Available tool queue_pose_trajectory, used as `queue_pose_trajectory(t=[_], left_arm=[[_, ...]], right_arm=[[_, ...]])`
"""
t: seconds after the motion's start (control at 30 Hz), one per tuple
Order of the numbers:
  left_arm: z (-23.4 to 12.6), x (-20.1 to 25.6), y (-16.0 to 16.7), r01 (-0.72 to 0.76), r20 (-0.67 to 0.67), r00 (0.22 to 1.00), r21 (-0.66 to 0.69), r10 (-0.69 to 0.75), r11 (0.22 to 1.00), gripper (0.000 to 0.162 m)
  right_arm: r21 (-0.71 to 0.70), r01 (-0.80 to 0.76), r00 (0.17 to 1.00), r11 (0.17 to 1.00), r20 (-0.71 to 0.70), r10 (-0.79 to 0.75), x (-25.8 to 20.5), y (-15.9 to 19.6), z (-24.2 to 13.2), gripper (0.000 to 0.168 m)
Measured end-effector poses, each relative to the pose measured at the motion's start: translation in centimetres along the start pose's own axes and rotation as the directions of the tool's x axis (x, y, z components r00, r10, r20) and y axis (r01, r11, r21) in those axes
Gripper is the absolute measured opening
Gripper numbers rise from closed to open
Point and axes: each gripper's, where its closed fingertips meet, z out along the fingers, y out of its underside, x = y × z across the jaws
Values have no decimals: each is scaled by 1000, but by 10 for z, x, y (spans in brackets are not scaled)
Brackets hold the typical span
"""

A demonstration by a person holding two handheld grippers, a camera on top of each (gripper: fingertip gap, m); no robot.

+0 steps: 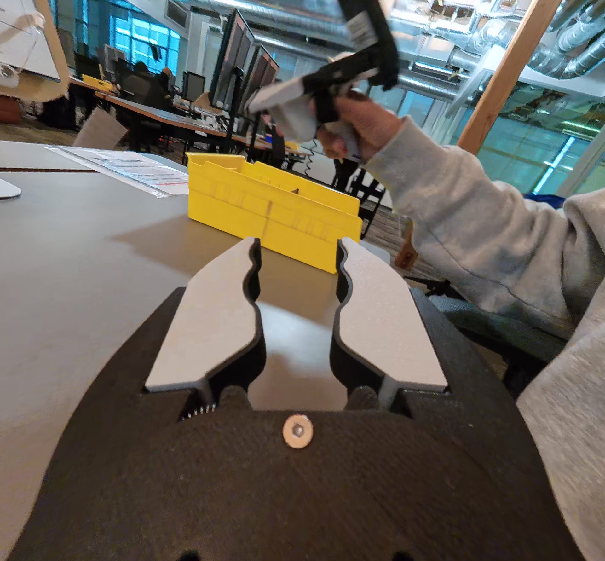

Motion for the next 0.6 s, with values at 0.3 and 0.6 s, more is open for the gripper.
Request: queue_pose_trajectory(t=[0.3,0.6], left_arm=[[-3,-3,8,36,-20,999,-60,-37,998,0],[-34,-44,-39,-44,172,984,-17,47,999,0]], right_arm=[[156,35,991,987,119,-54,-152,110,38,5],[240,-86,970,967,242,26,-156,98,36,5]])
